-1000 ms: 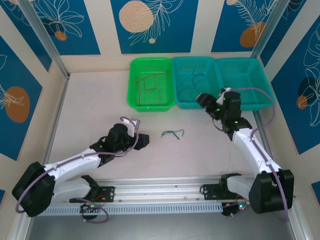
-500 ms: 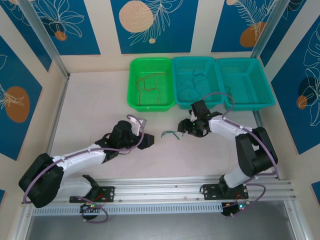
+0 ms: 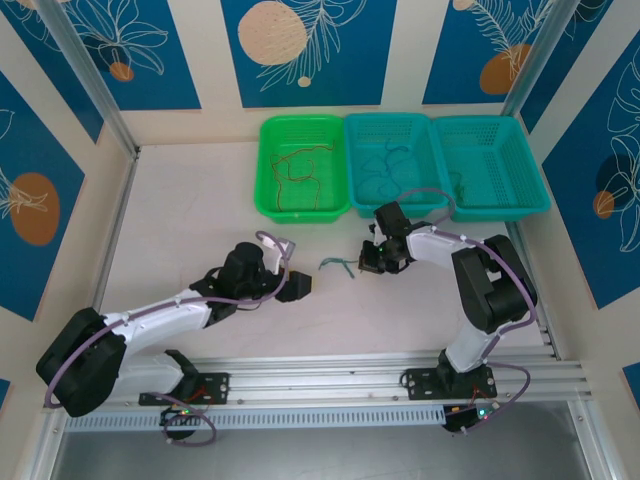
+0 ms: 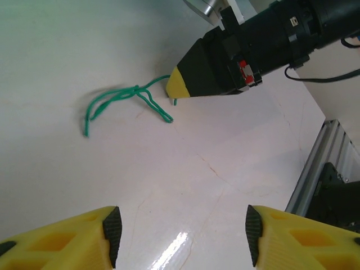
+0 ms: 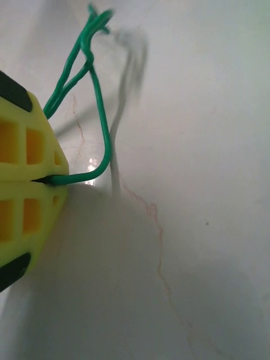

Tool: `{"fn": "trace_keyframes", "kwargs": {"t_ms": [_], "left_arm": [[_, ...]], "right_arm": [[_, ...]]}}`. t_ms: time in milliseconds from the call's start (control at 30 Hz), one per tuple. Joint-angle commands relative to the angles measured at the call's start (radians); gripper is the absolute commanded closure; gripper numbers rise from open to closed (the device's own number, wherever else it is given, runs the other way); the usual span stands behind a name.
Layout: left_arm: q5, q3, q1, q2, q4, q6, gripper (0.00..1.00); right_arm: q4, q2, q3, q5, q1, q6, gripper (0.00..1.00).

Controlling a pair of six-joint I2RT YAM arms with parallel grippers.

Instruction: Untangle the cables

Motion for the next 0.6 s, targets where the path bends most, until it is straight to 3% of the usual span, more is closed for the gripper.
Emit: {"fn": "trace_keyframes", "kwargs": {"t_ms": [0,333,567], "left_arm": [[0.036,-0.009,-0.014,-0.024,0.032,0.025,0.32],[0.044,-0.005,-0.039,-0.049,0.088,0.035,0.03],[0.012,-0.012,-0.061,-0.038,0.15,0.041,0.0]], "right_arm": [[-0.016,-0.063,-0.006,-0.056,0.009,-0.007,1.0],[-0.023,-0.351,-0.091,-0.106,0.007,0.07,1.0],[0.091,-0.557,-0.169,-0.076,-0.079,0.239,1.0]]}}
